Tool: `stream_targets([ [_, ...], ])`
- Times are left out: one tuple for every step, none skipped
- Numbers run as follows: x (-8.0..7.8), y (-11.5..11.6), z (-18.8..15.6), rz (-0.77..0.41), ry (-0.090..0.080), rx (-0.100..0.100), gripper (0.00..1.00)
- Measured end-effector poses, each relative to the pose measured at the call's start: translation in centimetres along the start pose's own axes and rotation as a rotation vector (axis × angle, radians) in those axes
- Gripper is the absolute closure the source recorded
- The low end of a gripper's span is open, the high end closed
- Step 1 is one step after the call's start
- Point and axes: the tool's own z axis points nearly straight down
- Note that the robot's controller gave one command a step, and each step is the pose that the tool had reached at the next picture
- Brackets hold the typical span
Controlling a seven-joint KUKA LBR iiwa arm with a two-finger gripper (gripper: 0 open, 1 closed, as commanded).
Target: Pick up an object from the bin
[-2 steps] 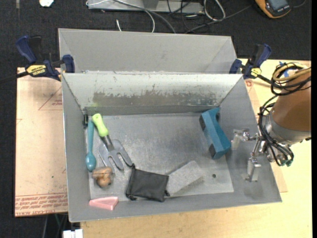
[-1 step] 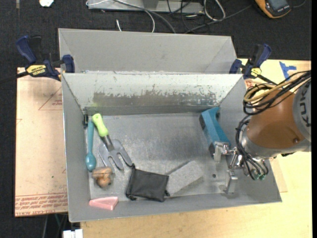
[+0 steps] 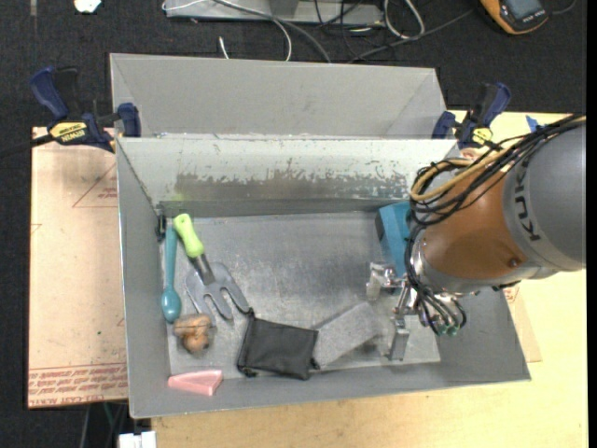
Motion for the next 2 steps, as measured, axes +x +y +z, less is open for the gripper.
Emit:
stream_targets([
  [1.7,4.0,0.6,-0.201,0.006,-0.002,0.00],
  [0.4,3.8,0.8,-0.189,0.003,-0.001,1.00],
])
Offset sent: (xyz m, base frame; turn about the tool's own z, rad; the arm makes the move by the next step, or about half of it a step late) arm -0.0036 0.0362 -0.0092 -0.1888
